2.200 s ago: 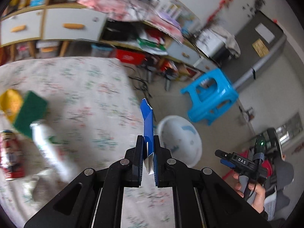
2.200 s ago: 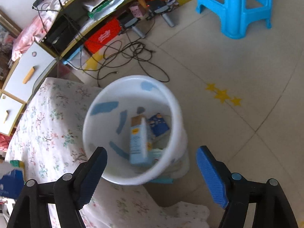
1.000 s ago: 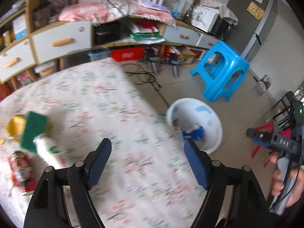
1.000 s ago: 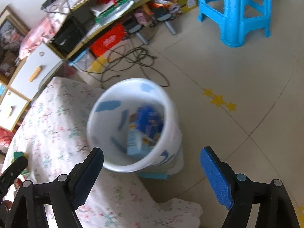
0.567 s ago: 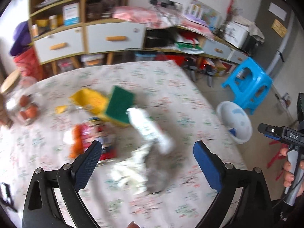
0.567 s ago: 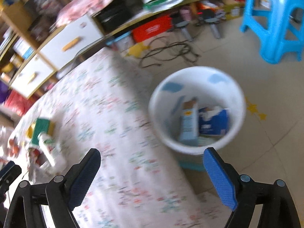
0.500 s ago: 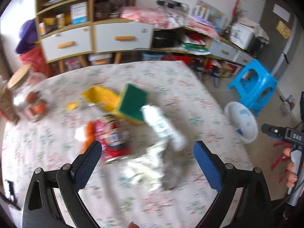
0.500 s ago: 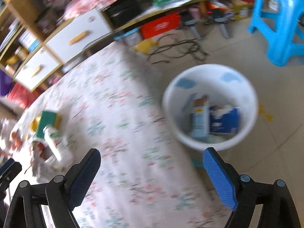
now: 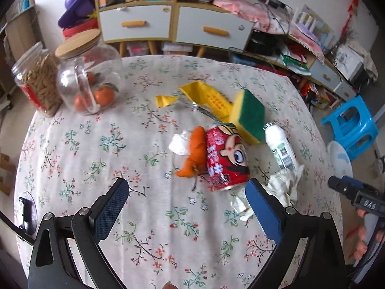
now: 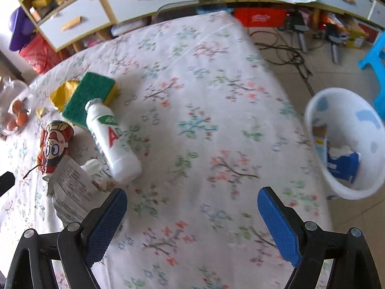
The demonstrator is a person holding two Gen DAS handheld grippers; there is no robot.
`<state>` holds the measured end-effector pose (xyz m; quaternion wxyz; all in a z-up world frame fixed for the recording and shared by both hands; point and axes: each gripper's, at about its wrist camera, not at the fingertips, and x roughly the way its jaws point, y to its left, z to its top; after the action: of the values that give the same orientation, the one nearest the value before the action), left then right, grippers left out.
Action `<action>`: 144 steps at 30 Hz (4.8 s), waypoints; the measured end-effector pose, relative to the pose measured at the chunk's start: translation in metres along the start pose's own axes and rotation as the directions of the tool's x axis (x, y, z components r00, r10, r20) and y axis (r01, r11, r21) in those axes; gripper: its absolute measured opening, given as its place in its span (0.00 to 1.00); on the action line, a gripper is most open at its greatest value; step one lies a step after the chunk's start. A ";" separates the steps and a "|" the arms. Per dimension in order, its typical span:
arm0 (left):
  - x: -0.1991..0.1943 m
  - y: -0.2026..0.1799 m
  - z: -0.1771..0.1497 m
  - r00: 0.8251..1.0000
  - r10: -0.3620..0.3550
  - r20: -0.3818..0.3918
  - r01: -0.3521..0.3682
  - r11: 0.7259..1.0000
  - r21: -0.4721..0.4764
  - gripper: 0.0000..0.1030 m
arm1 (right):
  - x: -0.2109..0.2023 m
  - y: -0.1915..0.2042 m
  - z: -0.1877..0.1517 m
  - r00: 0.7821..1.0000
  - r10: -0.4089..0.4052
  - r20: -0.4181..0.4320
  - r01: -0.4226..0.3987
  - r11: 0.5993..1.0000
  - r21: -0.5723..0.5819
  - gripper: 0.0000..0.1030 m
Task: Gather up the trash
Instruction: 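Grasp the red Drink Milk can with the left gripper while the right grasps the white AD bottle, then carry the bottle and can to the bucket, releasing the bottle from the right gripper, then open the left gripper to drop the red can into the white bucket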
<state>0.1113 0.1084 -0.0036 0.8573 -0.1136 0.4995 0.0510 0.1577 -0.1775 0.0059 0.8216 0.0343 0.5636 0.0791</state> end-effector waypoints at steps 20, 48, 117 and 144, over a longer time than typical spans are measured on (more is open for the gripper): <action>0.024 0.014 0.028 0.997 -0.074 -0.014 0.070 0.984 -0.164 0.72 | 0.076 0.058 0.036 0.995 0.032 -0.091 -0.033 0.999 -0.006 0.87; 0.093 -0.040 0.028 0.971 -0.212 -0.111 0.195 0.970 -0.144 0.60 | 0.030 -0.016 0.017 0.997 0.059 -0.047 -0.054 0.994 0.095 0.39; 0.000 -0.174 0.018 0.945 -0.328 -0.017 0.326 0.929 0.175 0.58 | -0.054 -0.267 -0.023 0.997 -0.009 0.075 -0.034 0.827 0.560 0.71; 0.095 -0.384 -0.003 0.863 -0.439 -0.250 0.494 0.839 0.230 0.85 | -0.092 -0.327 -0.068 0.993 -0.099 0.067 0.045 0.828 0.559 0.81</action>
<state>0.2329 -0.2674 -0.0320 0.7999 -0.1113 0.5369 -0.2440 0.0918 -0.5179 0.0181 0.8037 0.2539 0.5244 -0.1208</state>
